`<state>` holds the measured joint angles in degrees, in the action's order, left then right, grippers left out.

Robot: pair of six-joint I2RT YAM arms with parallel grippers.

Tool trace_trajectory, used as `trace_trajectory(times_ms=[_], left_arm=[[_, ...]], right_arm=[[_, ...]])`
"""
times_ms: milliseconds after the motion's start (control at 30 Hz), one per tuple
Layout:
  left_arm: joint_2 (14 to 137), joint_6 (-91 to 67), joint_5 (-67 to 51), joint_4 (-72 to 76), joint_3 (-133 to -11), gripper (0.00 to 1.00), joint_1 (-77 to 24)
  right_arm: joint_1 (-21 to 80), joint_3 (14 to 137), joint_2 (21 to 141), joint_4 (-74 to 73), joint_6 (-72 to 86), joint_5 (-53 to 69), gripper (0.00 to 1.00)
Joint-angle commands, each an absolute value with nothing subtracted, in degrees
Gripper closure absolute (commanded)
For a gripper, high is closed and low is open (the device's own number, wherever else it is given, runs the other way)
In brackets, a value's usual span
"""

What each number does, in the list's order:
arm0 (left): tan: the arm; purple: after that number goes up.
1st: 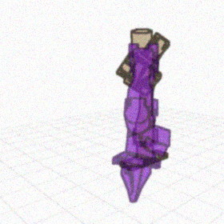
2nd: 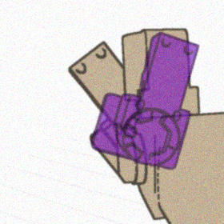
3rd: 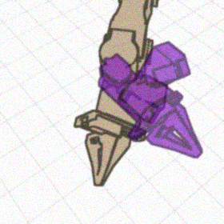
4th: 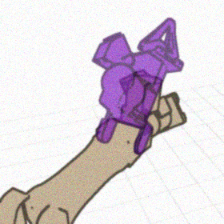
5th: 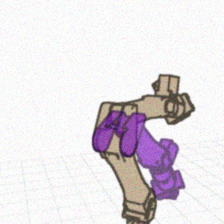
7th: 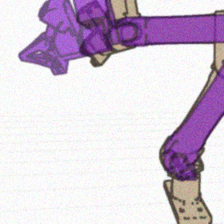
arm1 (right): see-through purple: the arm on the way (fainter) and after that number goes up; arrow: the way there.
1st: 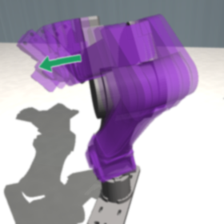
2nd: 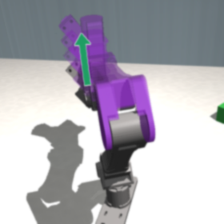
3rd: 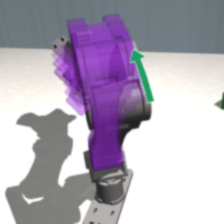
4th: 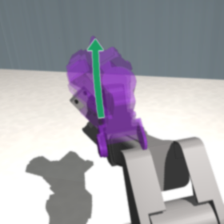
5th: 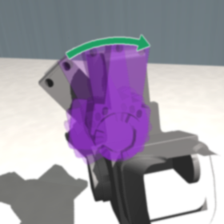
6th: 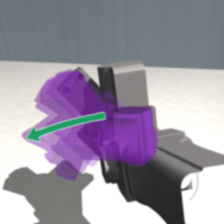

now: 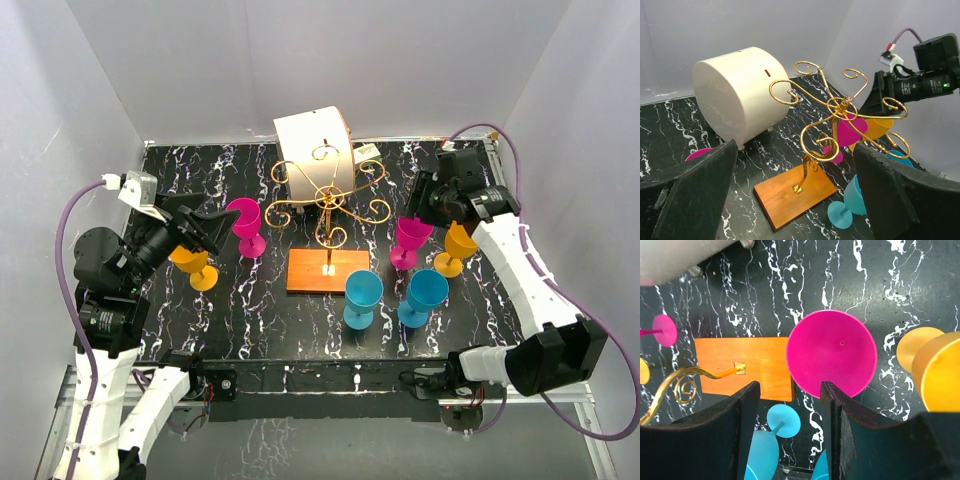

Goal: Place the wine glass upside down on the wine glass rack

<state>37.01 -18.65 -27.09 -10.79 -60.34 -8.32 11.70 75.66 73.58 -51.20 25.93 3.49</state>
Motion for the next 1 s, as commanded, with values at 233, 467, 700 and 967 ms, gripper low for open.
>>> trace_trajectory(times_ms=[233, 467, 700, 967], left_arm=[[33.0, -15.9, -25.7, -1.5, -59.5, 0.01, -9.0], [32.6, -16.0, -24.9, -1.8, -59.0, 0.01, -9.0], [32.8, -15.1, -27.6, -3.3, -61.0, 0.01, -9.0], [33.2, -15.7, -27.6, -2.5, -60.6, 0.01, -9.0]], right_arm=[[17.7, 77.8, 78.9, -51.9, 22.4, -2.5, 0.54], [18.4, 81.1, 83.3, -51.4, 17.4, -3.2, 0.59], [18.8, 83.2, 87.0, -51.9, 15.0, -4.1, 0.68], [21.6, 82.7, 88.4, -51.9, 15.1, -8.6, 0.90]])
